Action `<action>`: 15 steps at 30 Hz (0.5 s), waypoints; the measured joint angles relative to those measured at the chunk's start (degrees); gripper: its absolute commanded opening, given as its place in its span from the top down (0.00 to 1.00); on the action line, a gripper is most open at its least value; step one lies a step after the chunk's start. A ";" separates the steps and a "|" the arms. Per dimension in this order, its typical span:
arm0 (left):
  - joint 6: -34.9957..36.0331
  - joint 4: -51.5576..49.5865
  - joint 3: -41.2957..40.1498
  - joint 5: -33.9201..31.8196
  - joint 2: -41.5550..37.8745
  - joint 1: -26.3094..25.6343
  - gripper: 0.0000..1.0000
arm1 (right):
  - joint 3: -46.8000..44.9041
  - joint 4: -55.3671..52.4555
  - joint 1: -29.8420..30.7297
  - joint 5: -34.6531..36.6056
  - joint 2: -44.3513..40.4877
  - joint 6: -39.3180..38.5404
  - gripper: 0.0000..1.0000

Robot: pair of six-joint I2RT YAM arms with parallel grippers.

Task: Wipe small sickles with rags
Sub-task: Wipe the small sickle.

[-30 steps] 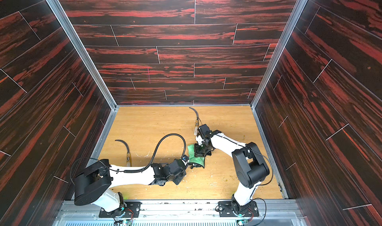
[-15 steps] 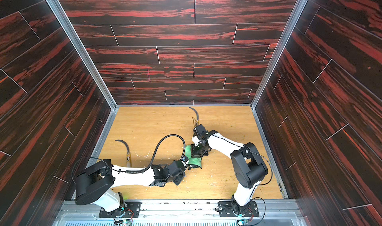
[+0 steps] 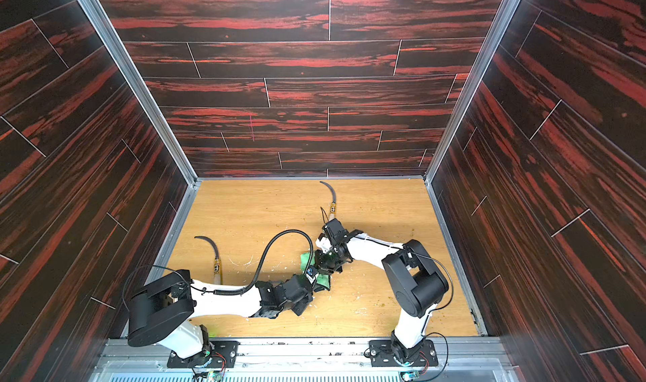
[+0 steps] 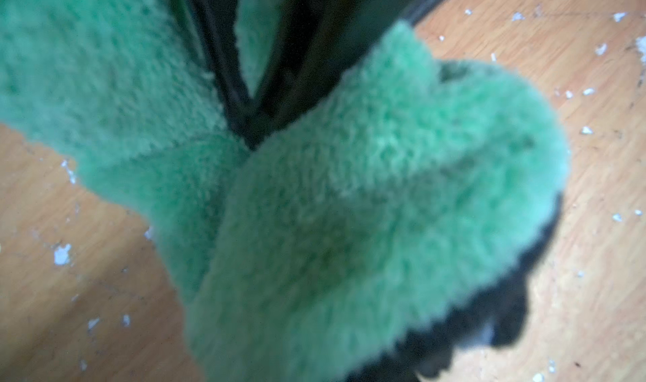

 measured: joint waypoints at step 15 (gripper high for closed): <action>-1.79 0.04 -0.81 -0.79 -0.66 0.00 1.00 | -2.01 7.43 -1.38 -5.16 3.58 3.17 1.00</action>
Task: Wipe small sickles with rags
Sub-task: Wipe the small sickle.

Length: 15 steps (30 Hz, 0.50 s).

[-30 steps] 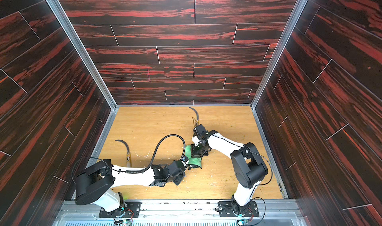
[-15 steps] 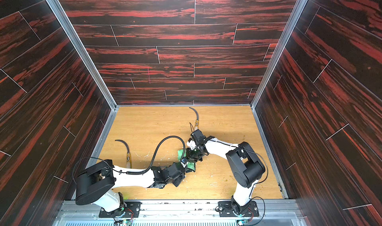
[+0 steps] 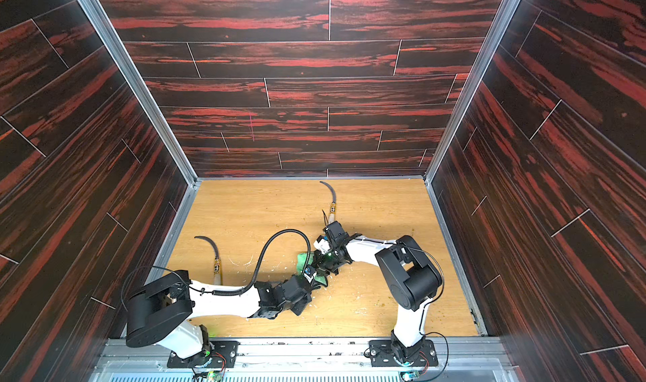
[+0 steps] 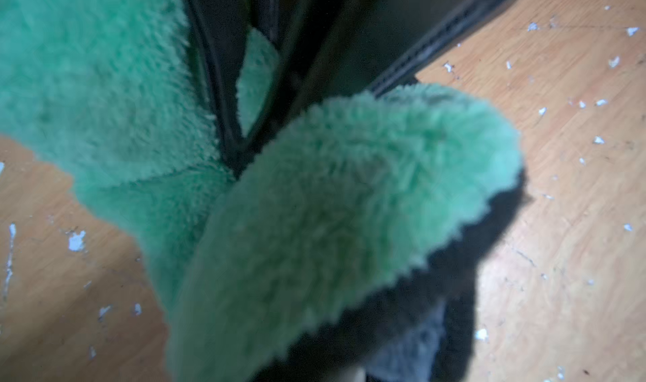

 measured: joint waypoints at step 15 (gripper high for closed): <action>-0.28 5.35 -3.50 1.68 -2.29 -0.39 1.00 | 1.92 -7.61 -7.67 8.61 -2.21 -6.29 1.00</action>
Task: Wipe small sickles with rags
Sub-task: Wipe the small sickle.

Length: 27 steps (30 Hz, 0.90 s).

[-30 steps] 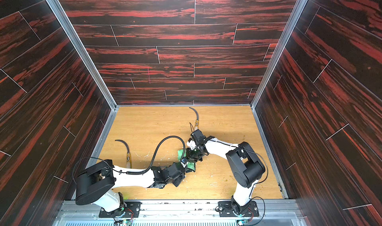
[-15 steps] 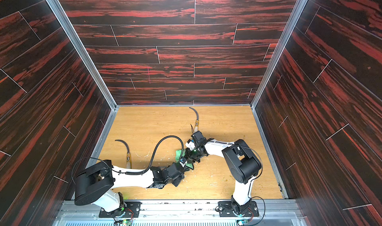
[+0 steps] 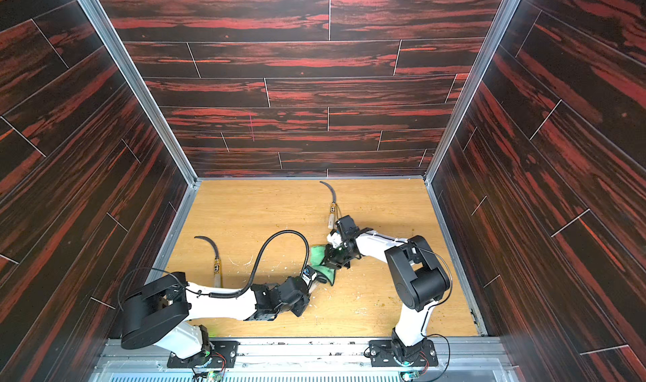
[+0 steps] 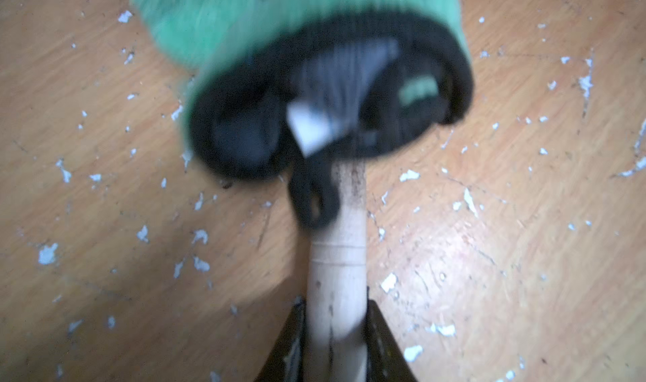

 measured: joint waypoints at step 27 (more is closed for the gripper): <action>-2.34 1.81 -0.72 -1.42 0.90 0.46 1.00 | 2.29 -10.84 4.57 7.34 -17.42 -2.82 1.00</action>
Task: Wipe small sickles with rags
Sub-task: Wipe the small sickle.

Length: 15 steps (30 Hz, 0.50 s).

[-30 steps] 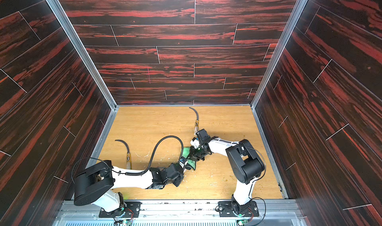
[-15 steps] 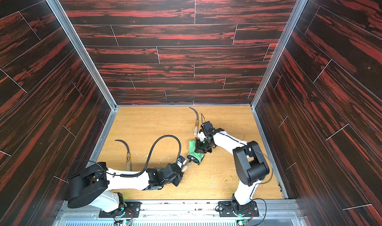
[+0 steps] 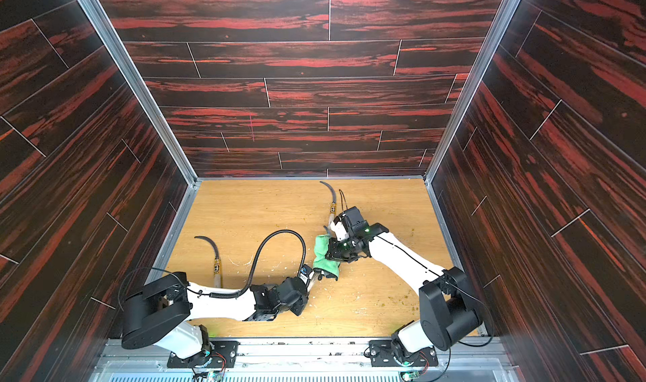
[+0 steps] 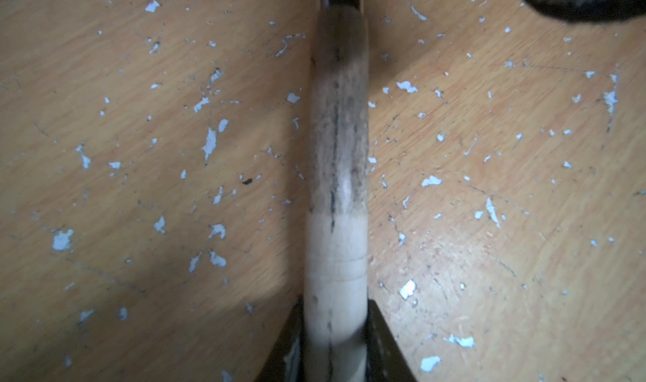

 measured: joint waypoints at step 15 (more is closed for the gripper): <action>-0.50 -4.37 0.13 -1.25 -2.40 0.00 1.00 | -2.29 6.95 6.82 -0.33 10.45 5.14 1.00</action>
